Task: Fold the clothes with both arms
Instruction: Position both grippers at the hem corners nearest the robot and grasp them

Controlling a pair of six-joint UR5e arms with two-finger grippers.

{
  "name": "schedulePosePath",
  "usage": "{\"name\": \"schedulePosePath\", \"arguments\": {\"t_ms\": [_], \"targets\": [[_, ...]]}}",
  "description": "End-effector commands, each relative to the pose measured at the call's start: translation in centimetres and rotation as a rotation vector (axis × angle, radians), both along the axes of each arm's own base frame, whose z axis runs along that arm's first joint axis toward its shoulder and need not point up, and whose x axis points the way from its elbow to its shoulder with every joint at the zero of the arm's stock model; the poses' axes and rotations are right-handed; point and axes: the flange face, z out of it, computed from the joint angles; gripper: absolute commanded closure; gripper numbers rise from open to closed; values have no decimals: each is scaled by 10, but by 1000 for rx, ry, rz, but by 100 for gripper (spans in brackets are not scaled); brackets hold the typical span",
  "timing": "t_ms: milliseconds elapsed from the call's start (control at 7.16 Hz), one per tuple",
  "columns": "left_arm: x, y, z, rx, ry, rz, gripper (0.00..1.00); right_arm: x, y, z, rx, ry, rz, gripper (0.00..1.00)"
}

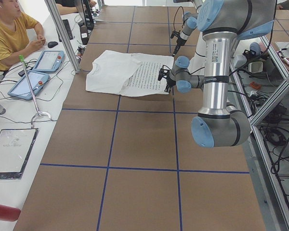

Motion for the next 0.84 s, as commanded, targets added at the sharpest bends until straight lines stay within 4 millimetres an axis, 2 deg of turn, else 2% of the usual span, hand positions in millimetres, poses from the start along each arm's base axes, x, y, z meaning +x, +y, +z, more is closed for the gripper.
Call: {"name": "schedulePosePath", "arguments": {"t_ms": [0, 140, 419, 698], "targets": [[0, 0, 0, 0, 0, 0, 100, -2, -6, 5, 20, 14, 19, 45], [-1, 0, -1, 1, 3, 0, 100, -5, -6, 8, 22, 21, 20, 45], [-3, 1, -3, 1, 6, 0, 100, -30, -5, 1, 20, 15, 22, 45], [-5, 1, -4, 2, 9, 0, 100, -29, -10, 5, 25, 29, 30, 46]]}}
